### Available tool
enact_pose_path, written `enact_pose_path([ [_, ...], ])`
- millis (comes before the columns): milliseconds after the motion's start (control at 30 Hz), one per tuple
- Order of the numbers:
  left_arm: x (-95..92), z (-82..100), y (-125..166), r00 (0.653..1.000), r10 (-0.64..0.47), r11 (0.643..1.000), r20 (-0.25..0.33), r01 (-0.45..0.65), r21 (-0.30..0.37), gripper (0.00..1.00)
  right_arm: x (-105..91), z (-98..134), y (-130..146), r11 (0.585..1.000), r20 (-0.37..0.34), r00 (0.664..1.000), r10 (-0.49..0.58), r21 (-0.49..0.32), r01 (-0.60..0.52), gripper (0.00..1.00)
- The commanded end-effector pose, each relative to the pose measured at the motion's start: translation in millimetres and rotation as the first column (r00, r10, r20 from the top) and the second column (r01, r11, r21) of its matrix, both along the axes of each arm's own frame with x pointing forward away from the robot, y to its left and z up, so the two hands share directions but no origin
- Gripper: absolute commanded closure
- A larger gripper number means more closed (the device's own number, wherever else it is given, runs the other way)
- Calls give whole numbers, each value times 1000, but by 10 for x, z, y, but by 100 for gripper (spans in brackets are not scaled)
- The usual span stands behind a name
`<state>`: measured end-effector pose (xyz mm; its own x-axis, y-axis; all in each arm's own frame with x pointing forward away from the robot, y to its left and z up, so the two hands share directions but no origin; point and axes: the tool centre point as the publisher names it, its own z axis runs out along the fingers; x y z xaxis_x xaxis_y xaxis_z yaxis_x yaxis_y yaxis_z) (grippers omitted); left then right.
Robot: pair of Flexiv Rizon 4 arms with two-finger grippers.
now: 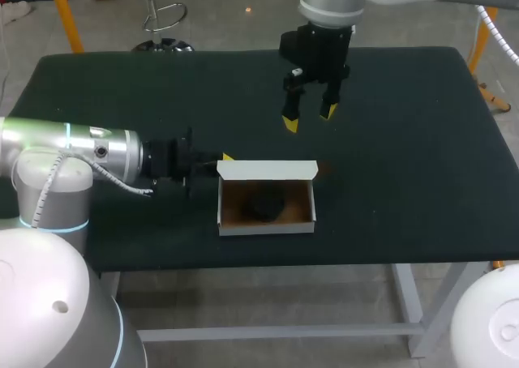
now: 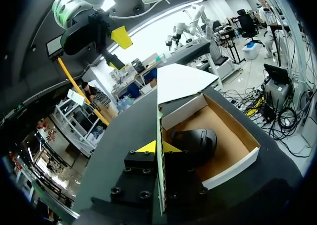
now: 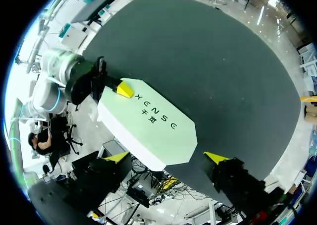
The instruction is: Assemble the packaging by folding the flat box into shape, placing the metal phone stand inside, and closing the box properly
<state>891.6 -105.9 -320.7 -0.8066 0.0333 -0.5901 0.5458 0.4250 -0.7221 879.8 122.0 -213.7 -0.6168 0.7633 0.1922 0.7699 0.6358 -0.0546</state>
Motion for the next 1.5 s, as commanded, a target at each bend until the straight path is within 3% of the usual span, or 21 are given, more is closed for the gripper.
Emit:
enact_pose_path([
  [33, -18, -7, 5, 1000, 1, 1000, 1, -1, -2, 100, -11, 3, -4, 1000, 1, 1000, 0, 0, 0, 0],
  [367, -18, -7, 5, 1000, 1, 1000, 1, -1, -2, 100, -11, 3, -4, 1000, 1, 1000, 0, 0, 0, 0],
  [533, -55, -20, 34, 999, -13, 1000, 51, 13, 4, 100, 1, 7, -47, 989, -163, 975, -150, -9, 151, 0],
  [900, -92, -73, 26, 990, 12, 1000, 140, -15, 21, 100, -149, -106, -168, 943, -322, 888, -328, -58, 327, 0],
  [1400, -119, -133, 55, 978, 40, 999, 204, -46, 26, 100, -149, -106, -168, 943, -322, 888, -328, -58, 327, 0],
  [1467, -127, -139, 58, 977, 38, 999, 209, -45, 27, 100, -170, -105, -138, 913, -325, 854, -406, -113, 391, 0],
  [1500, -131, -142, 60, 976, 41, 998, 214, -48, 28, 100, -187, -113, -131, 883, -326, 821, -469, -144, 447, 0],
])
